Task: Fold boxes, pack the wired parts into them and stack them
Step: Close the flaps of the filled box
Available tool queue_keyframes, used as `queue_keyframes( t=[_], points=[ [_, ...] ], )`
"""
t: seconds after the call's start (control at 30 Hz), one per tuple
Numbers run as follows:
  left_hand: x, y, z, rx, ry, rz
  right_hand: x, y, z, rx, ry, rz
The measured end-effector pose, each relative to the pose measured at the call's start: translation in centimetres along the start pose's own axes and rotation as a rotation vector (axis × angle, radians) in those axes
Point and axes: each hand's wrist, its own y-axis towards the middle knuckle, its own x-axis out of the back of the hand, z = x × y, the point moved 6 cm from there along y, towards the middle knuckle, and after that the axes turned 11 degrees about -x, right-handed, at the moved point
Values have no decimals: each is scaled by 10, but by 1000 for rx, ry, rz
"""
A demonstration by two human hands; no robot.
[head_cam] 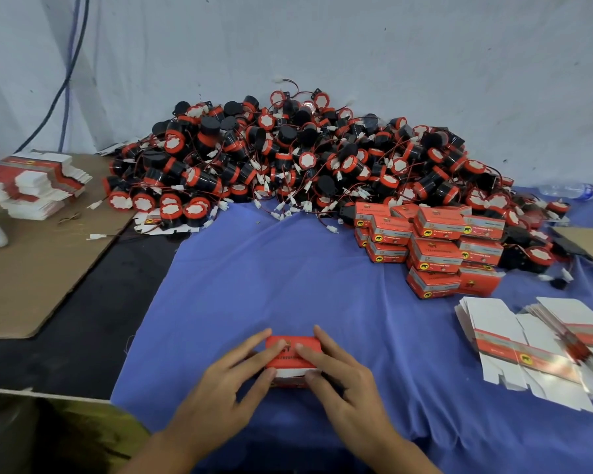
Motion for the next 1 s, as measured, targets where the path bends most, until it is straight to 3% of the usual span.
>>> queue_keyframes(
  t=[0.2,0.43,0.6,0.7,0.87,1.0],
  points=[
    [3,1,-12,-105,178,7,-7,-4,6,121,-184,-32],
    [12,12,-23,-269,507,70,-2,-7,9,186,-184,-99],
    [3,5,-39,-422,613,45,-8,-16,17,338,-425,-182],
    [4,8,-44,-403,651,53,-11,-17,23,428,-607,-246],
    [-4,12,-58,-396,732,78,-8,-14,28,444,-681,-261],
    [-7,12,-56,-417,602,72,-9,-14,22,258,-561,-214]
  ],
)
